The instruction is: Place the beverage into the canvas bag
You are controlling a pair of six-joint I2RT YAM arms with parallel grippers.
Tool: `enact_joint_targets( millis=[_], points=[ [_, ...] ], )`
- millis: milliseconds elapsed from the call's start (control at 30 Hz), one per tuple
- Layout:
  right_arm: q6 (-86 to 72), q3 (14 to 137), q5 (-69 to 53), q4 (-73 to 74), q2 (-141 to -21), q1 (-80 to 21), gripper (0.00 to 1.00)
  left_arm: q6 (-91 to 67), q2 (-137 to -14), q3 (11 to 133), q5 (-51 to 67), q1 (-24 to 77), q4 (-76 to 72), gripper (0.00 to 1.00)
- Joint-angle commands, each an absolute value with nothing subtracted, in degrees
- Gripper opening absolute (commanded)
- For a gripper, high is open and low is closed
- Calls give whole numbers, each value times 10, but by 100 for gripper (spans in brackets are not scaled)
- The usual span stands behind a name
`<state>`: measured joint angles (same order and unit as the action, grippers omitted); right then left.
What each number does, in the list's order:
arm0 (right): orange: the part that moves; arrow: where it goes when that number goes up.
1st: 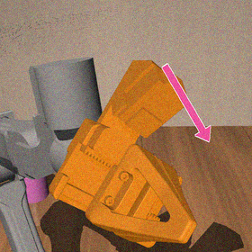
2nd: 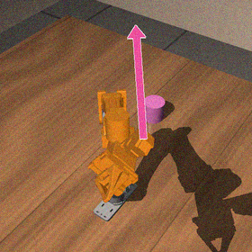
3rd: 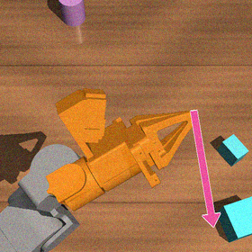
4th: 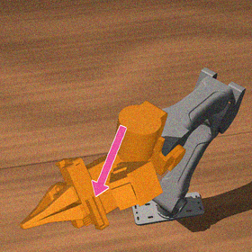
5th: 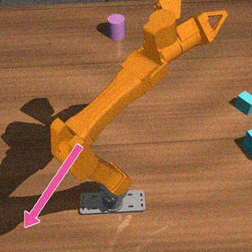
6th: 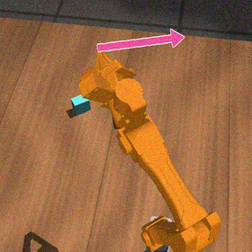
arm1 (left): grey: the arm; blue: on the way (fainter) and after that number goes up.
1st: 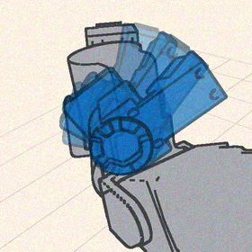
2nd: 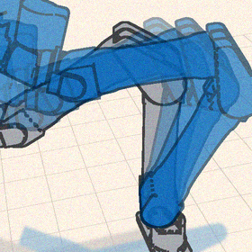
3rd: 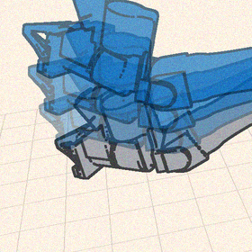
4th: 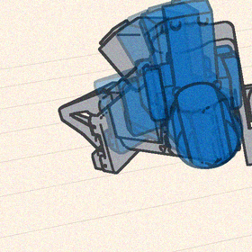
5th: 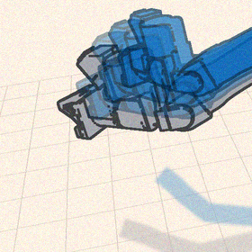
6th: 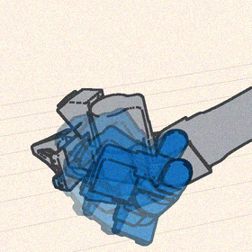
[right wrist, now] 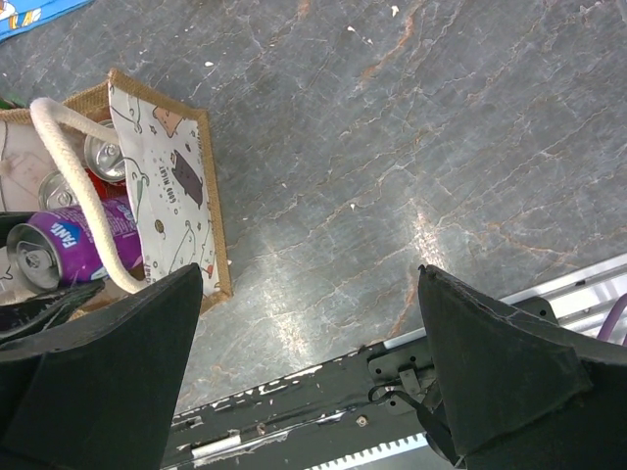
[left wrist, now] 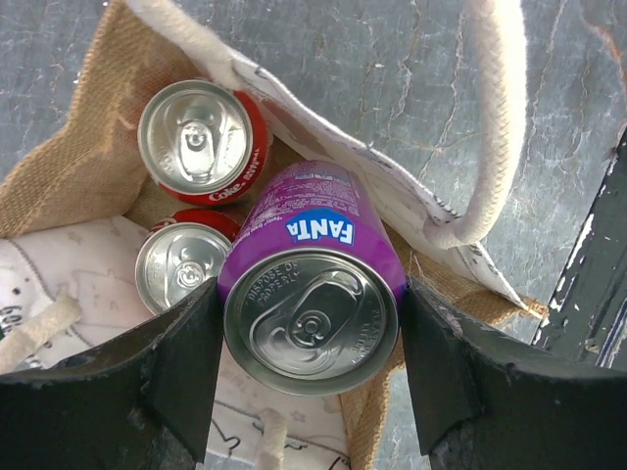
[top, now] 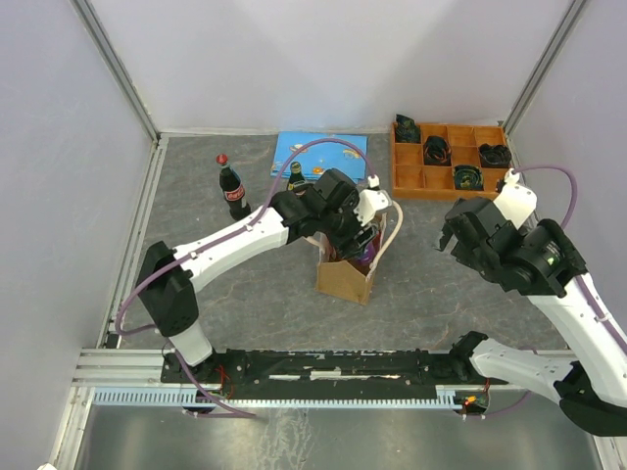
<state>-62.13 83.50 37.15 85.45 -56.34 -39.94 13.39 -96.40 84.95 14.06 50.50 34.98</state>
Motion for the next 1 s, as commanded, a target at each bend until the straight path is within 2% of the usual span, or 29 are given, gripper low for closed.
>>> enact_joint_targets(
  millis=[0,433,967],
  points=[
    [-624,842,387,860,-565,-397,99,168,-965,853,120,524,279,3],
    [-632,845,392,877,-554,-397,99,183,-1030,883,62,540,295,3],
    [-632,845,392,874,-557,-397,99,172,-1054,896,41,549,278,3]
  ],
)
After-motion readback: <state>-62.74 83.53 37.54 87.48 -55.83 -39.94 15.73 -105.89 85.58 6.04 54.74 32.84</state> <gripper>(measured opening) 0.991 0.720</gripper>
